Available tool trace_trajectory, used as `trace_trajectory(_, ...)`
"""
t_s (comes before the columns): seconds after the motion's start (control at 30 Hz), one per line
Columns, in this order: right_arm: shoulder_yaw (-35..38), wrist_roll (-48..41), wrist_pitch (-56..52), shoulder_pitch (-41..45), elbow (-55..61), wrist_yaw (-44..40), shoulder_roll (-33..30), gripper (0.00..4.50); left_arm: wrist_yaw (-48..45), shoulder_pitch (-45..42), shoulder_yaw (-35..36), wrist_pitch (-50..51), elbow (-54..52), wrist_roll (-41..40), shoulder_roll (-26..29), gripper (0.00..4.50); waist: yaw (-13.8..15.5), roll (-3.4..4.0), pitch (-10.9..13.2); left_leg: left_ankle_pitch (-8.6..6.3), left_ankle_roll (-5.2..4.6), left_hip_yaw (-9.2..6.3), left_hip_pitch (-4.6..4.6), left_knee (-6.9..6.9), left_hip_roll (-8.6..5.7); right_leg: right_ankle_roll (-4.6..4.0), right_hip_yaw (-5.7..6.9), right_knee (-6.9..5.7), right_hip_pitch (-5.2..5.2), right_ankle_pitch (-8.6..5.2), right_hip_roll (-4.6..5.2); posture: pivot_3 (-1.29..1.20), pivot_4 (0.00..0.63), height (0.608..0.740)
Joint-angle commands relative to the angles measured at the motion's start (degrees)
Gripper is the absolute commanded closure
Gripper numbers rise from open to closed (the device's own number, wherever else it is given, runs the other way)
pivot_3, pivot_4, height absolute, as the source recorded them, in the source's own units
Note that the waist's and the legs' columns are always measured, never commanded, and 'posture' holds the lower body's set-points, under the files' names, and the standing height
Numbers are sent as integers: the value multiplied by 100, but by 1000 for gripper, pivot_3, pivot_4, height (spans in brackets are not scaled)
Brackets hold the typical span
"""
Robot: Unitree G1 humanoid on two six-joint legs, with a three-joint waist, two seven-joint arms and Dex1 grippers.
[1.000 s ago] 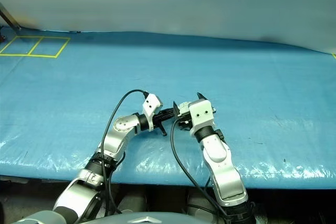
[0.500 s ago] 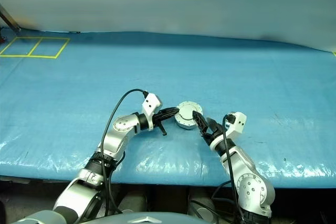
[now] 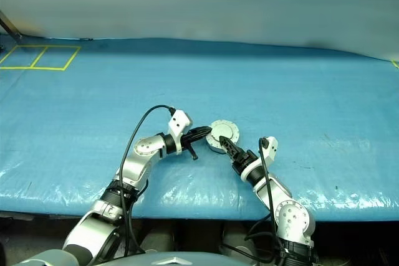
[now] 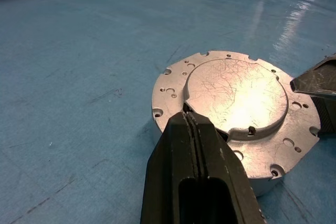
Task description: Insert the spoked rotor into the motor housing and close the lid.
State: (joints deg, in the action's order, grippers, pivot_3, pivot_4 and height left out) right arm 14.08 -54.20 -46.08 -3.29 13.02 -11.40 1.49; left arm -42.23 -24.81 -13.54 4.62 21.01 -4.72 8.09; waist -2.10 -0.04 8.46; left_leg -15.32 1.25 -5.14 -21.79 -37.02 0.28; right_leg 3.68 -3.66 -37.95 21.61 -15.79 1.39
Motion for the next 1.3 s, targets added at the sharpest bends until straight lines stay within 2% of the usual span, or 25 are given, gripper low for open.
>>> trace_trajectory(0.03, -34, -100, 101, -118, -122, -90, 119, 947, 10, 23, -71, 47, -5, 72, 4, 4500, -1, 0, 0, 0, 0, 0, 0, 0, 0, 0, 0, 0, 0, 0, 0, 0, 150, 740)
trace_trajectory(0.27, -197, -118, 116, -241, -48, -235, 84, 3191, 18, 10, -77, 44, 12, 67, -9, 4500, -1, 1, 1, 0, 0, 2, -1, 2, -1, 0, -2, 2, 1, 0, 1, 0, 150, 740)
trace_trajectory(0.47, -319, -2, 152, -213, -105, -149, 94, 3250, -77, 29, -33, 19, -134, -64, -6, 4500, -3, 2, 1, 0, 0, 1, -1, 0, 0, 0, -2, 0, 1, 0, 0, 0, 150, 740)
trace_trajectory(0.63, -375, -45, 152, -249, -68, -172, 134, 3250, -377, 185, 76, 106, -662, -355, 156, 4500, -19, 5, 4, 0, 0, 2, 0, 3, 2, 0, -3, 0, 3, 0, -2, 0, 150, 740)
trace_trajectory(0.73, -350, -172, 47, -259, -22, -126, 136, 3250, -786, 378, 387, 630, -1530, -1057, 411, 4500, -30, 9, 7, 0, 0, 3, -3, 6, 4, -1, -5, -1, 10, 0, -2, 0, 150, 740)
trace_trajectory(0.83, -221, -547, -71, -204, 4, -89, 181, 3250, -1173, 620, 820, 1570, -2459, -2126, 791, 4500, -54, 11, 11, 0, 0, 2, -5, 7, 8, -1, -10, -2, 14, 0, -2, 0, 150, 740)
trace_trajectory(0.97, -121, -1000, -82, -53, 224, -106, 197, 3250, -986, 885, 1222, 2200, -2926, -2631, 1158, 4500, -87, 27, 21, 0, 0, 0, -5, 13, 12, -7, -16, -10, 24, -3, -3, 0, 150, 740)
trace_trajectory(1.03, -111, -1126, -66, 17, 310, -132, 189, 3250, -822, 965, 1329, 2366, -2956, -2695, 1211, 4500, -85, 29, 33, 0, 0, 2, -8, 13, 8, -6, -16, -9, 26, -3, -2, 0, 150, 740)
trace_trajectory(1.13, -174, -1774, -77, 361, 789, -330, 213, 3250, -319, 1169, 1725, 2729, -2922, -2992, 1080, 4500, -92, 30, 81, 0, 0, 1, -24, 5, 6, -3, -17, -10, 40, -1, 0, 0, 150, 740)
trace_trajectory(1.23, -282, -2061, -100, 639, 975, -197, 211, 3250, -168, 1322, 1990, 3133, -3115, -3610, 886, 4500, -106, 30, 84, 2, 3, -4, -93, -19, 6, -1, -19, -41, 114, 2, 0, 0, 150, 740)
trace_trajectory(1.3, -323, -2224, -92, 788, 1017, -72, 210, 3250, -205, 1463, 2049, 3190, -3180, -3819, 827, 4500, -105, 29, 84, 3, 5, -6, -102, -20, 6, -2, -15, -54, 125, 2, 3, 0, 150, 740)
